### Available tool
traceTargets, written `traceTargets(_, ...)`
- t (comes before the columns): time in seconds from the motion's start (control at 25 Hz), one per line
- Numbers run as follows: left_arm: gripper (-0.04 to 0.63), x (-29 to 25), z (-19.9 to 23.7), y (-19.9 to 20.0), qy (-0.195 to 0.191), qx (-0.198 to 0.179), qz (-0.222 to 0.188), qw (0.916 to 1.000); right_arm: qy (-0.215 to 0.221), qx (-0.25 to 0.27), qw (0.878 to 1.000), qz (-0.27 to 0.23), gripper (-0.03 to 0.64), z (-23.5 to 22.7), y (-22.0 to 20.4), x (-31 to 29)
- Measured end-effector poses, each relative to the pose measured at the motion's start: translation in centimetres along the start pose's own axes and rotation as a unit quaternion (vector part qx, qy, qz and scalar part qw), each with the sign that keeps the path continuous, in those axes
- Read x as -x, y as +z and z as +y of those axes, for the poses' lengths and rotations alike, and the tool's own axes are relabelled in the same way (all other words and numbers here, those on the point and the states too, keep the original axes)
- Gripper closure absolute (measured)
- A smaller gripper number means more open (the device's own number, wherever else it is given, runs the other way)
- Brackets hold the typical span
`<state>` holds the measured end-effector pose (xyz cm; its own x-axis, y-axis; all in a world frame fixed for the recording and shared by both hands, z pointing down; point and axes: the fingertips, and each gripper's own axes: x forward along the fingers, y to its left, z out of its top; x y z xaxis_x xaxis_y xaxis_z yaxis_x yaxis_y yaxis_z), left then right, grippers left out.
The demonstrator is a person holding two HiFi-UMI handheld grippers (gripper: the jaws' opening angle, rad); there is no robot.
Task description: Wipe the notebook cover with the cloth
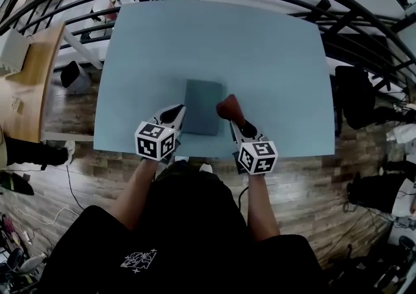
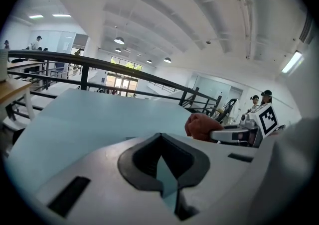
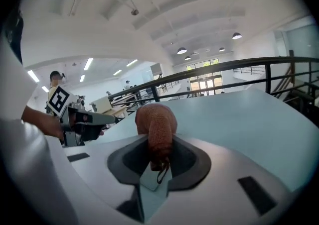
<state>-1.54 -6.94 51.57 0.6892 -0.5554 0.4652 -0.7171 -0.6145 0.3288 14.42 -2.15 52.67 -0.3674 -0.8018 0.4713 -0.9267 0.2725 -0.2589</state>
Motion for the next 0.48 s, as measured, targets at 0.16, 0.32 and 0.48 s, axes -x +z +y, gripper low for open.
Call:
traceTargets(0.16, 0.603, 2.0, -1.0, 0.7, 0.014, 0.0, -0.016, 0.9998, 0.02, -0.029, 0.999, -0.038, 0.535, 1.2, 2.7, 1.2)
traceTargets(0.32, 0.603, 3.7, -1.4, 2.0, 0.036, 0.003, -0.044, 0.9984, 0.044, -0.024, 0.996, -0.068, 0.535, 2.4, 5.8, 1.9)
traceTargets(0.48, 0.603, 5.2, -2.6, 4.0, 0.046, 0.005, -0.073, 0.9963, 0.059, -0.006, 0.995, -0.082, 0.535, 3.7, 8.1, 2.9)
